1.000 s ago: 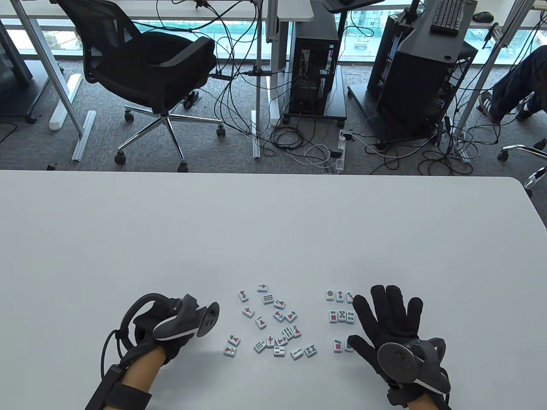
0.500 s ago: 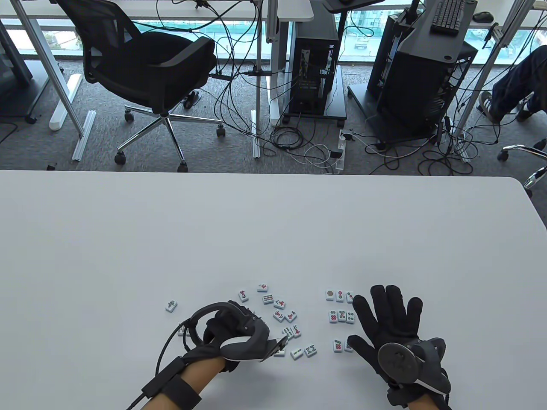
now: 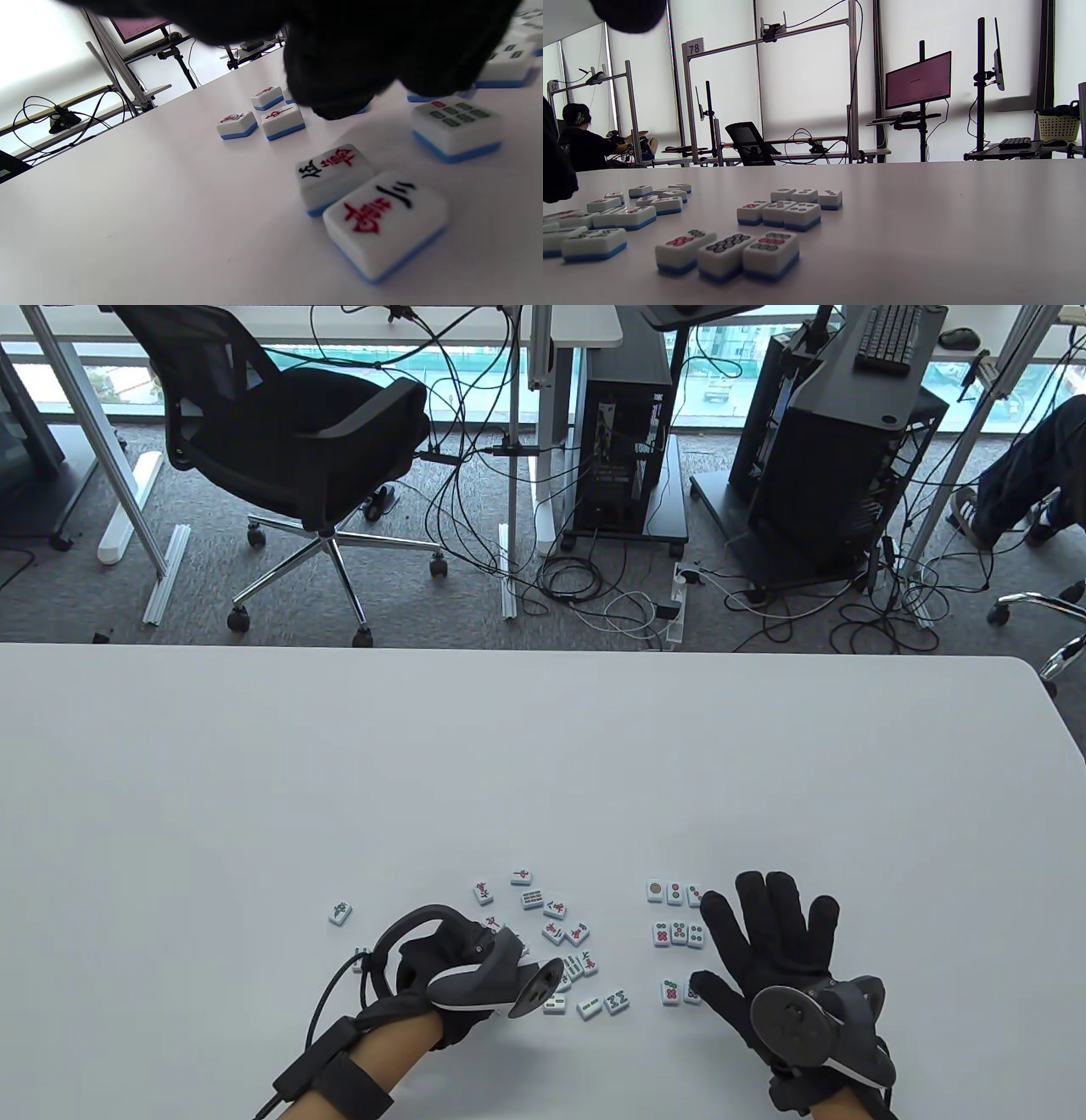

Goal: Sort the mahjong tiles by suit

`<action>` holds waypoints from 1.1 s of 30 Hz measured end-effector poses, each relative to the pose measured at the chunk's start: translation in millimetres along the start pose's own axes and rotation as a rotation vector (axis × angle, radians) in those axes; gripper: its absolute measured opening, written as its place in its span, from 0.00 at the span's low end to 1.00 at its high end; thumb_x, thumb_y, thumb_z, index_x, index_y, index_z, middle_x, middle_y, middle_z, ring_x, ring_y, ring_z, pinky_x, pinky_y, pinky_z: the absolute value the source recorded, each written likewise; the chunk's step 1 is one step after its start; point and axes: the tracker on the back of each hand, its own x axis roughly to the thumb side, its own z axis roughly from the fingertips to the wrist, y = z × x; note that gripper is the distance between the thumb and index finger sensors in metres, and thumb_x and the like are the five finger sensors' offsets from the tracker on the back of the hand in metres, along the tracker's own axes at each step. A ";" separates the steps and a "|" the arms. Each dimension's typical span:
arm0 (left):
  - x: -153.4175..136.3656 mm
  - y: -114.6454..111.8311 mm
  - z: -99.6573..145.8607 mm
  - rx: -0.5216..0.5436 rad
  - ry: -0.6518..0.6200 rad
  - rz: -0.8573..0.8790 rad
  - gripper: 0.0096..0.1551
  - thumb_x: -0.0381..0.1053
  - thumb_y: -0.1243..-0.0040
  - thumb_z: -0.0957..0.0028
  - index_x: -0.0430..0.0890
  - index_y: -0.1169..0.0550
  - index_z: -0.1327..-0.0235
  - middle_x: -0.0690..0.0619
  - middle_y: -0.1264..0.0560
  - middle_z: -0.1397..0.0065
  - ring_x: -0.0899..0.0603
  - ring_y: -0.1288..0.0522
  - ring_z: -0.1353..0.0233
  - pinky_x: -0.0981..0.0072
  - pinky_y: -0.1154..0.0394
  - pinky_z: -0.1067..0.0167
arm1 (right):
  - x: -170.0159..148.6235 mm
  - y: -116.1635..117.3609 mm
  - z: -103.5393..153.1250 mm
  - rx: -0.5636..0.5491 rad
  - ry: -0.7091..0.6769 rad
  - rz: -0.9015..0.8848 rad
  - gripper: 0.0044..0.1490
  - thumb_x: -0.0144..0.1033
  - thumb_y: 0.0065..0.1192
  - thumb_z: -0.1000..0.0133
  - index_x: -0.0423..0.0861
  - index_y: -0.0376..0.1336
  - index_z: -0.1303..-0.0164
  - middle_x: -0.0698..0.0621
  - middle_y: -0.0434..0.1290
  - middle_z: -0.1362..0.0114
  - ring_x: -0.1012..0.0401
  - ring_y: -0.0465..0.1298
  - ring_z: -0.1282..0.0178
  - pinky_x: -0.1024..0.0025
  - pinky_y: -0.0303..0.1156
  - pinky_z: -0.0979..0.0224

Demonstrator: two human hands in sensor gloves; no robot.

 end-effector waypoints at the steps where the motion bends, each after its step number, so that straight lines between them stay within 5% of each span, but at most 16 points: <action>1: 0.4 1.2 1.2 -0.010 -0.015 0.003 0.31 0.64 0.30 0.67 0.52 0.16 0.50 0.66 0.15 0.74 0.55 0.19 0.79 0.61 0.20 0.69 | 0.0 0.0 0.0 0.001 0.000 0.002 0.50 0.66 0.44 0.42 0.62 0.29 0.18 0.46 0.29 0.12 0.45 0.26 0.16 0.31 0.25 0.23; 5: 10.9 0.0 4.6 -0.041 -0.067 -0.042 0.37 0.65 0.29 0.69 0.54 0.19 0.44 0.66 0.15 0.74 0.55 0.20 0.79 0.61 0.20 0.69 | 0.0 0.3 0.1 0.005 0.001 0.009 0.50 0.66 0.44 0.42 0.62 0.29 0.18 0.46 0.29 0.12 0.44 0.26 0.16 0.31 0.25 0.23; 18: 26.8 -11.9 -7.6 -0.081 -0.126 -0.071 0.35 0.64 0.28 0.69 0.45 0.17 0.52 0.66 0.15 0.76 0.55 0.20 0.80 0.62 0.20 0.70 | 0.3 0.5 0.0 0.007 0.000 0.011 0.51 0.66 0.44 0.42 0.62 0.29 0.18 0.46 0.29 0.12 0.44 0.26 0.16 0.31 0.25 0.23; 28: 12.3 -7.6 1.3 -0.043 -0.095 -0.025 0.36 0.66 0.30 0.67 0.43 0.17 0.53 0.66 0.15 0.76 0.56 0.20 0.80 0.62 0.20 0.71 | 0.5 0.5 -0.1 0.004 0.000 0.008 0.51 0.66 0.44 0.42 0.62 0.29 0.18 0.46 0.29 0.12 0.45 0.26 0.16 0.31 0.25 0.23; 33: -25.5 12.8 25.7 0.043 0.012 0.008 0.36 0.65 0.30 0.67 0.44 0.17 0.52 0.66 0.15 0.75 0.55 0.19 0.79 0.62 0.20 0.70 | 0.2 0.9 -0.1 0.007 0.001 0.012 0.50 0.66 0.44 0.42 0.62 0.29 0.18 0.46 0.29 0.12 0.44 0.26 0.16 0.31 0.25 0.23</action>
